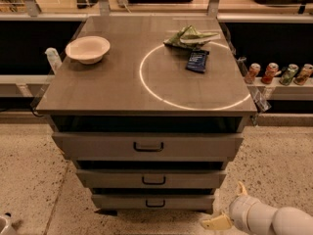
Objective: Open bottom drawer
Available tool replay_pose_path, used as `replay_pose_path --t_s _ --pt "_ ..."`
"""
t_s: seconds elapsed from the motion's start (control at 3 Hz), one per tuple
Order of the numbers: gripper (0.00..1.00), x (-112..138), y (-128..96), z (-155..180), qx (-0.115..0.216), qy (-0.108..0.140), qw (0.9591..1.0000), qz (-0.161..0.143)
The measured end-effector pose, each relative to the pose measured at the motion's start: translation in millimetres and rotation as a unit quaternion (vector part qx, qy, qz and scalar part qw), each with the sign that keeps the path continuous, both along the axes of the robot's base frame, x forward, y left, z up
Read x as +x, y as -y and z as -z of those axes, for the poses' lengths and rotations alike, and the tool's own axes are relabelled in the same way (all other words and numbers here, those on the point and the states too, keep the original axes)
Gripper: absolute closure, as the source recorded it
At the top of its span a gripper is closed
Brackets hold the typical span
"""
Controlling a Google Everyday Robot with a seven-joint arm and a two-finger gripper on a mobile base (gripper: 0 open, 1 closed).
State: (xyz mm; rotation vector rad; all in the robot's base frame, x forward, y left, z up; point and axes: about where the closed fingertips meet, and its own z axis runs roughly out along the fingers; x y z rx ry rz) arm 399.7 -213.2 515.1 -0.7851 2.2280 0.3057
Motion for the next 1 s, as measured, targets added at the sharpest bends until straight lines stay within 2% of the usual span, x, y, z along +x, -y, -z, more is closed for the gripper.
replay_pose_path --t_s 0.33,1.0 --pt "0.19 -4.8 -10.0 29.5 0.028 -0.015 0.9995 -0.001" --pt "0.65 -4.8 -10.0 29.6 0.028 -0.015 0.9995 -0.001"
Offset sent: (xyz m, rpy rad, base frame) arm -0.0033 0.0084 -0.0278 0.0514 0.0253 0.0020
